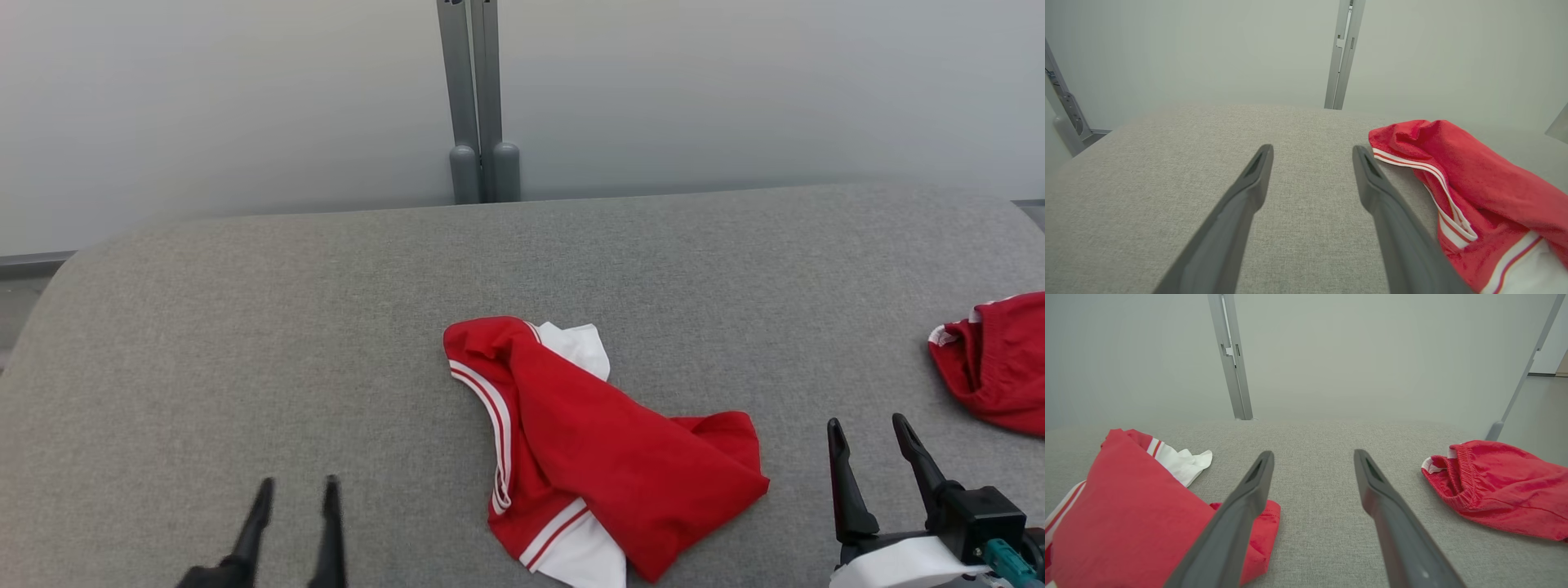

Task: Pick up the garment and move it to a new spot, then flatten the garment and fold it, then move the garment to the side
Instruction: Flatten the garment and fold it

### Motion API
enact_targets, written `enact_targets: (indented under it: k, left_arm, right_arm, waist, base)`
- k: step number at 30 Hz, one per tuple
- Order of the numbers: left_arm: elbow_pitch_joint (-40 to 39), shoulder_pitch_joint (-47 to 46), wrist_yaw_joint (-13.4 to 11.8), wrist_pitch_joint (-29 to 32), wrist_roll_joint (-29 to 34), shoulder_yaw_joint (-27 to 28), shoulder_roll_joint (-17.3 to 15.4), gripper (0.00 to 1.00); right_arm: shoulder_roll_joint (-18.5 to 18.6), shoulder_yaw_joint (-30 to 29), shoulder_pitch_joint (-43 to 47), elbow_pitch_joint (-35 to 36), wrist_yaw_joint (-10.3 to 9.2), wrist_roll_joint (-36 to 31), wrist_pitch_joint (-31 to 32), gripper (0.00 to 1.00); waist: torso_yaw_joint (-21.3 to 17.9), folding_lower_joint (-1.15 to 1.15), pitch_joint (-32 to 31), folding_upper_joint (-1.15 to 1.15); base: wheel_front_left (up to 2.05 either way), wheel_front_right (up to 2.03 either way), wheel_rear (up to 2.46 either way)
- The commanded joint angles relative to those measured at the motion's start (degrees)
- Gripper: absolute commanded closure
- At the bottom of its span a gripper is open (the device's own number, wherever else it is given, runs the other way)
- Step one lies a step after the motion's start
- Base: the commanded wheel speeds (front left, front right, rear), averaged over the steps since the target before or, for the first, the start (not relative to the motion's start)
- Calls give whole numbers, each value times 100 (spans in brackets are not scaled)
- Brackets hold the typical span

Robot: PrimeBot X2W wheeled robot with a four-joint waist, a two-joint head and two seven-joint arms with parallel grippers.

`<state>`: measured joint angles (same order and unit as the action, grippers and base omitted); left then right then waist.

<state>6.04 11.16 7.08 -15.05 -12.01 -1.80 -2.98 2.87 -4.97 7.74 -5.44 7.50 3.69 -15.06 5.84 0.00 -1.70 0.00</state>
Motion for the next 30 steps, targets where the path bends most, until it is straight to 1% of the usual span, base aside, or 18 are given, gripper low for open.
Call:
enact_targets:
  k: [1, 3, 4, 7, 10, 13, 18, 19, 20, 21, 23, 25, 27, 30]
  left_arm:
    - [84, -170, 30, -16, -67, -233, 7, 0]
    - [301, -326, 43, -16, -125, -714, 6, 0]
    - [466, -417, 37, -16, -169, -1035, 6, 0]
    - [1052, -741, 35, 28, -296, -1776, -7, 0]
    - [1561, -1069, 32, 116, -499, -2234, -24, 0]
    - [2142, -1364, 32, 214, -593, -2436, -70, 0]
    - [2908, -1798, -52, 167, -723, -2314, -50, 0]
    - [3030, -1867, -39, 151, -775, -2331, -42, 3]
    - [3130, -1922, -25, 150, -832, -2358, -35, 64]
    - [3229, -1979, -6, 145, -902, -2379, -29, 100]
    - [3349, -2043, 23, 146, -1103, -2487, -17, 100]
    - [3304, -2113, 36, 112, -1393, -2391, -17, 100]
    - [3027, -2209, 29, 64, -1721, -2165, -29, 100]
    - [2315, -2233, 35, 50, -2134, -1945, -198, 100]
  right_arm:
    - [6, 34, -90, -14, -1, -15, -16, 0]
    - [8, 81, -159, -6, -1, -35, -16, 0]
    - [8, 101, -189, 6, -1, -46, -16, 0]
    - [8, 150, -267, 33, -1, -68, -16, 0]
    - [8, 133, -330, 46, -1, -83, -16, 0]
    - [7, 96, -381, 44, -1, -89, -16, 0]
    - [7, 61, -443, 55, -1, -68, -16, 0]
    - [7, 53, -451, 55, -1, -53, -16, 0]
    - [7, 46, -457, 54, -1, -45, -16, 0]
    - [6, 42, -465, 52, -1, -39, -16, 0]
    - [6, 35, -456, 33, -1, -20, -16, 0]
    - [7, 25, -433, 12, -1, 9, -16, 0]
    - [7, 0, -414, 15, -1, 37, -16, 0]
    - [3, -53, -333, 26, -1, 58, -16, 0]
  waist:
    - [-51, 0, 43, 0]
    - [-133, 0, 105, 0]
    - [-188, 0, 140, 0]
    - [-371, 0, 280, 0]
    - [-538, 0, 438, 0]
    - [-717, 0, 591, 0]
    - [-913, 0, 747, 0]
    - [-937, 0, 762, 0]
    - [-949, 0, 771, 0]
    - [-959, 0, 778, 0]
    - [-963, 0, 768, 0]
    - [-949, 0, 743, 0]
    - [-905, 0, 722, 0]
    - [-778, 0, 675, 0]
  base:
    - [0, 0, 0]
    - [0, 0, 0]
    - [0, 0, 0]
    - [0, 0, 0]
    - [0, 0, 0]
    - [0, 0, 0]
    - [0, 0, 0]
    - [0, 0, 0]
    - [0, 0, 0]
    - [0, 0, 0]
    - [0, 0, 0]
    - [0, 0, 0]
    - [0, 0, 0]
    - [0, 0, 0]
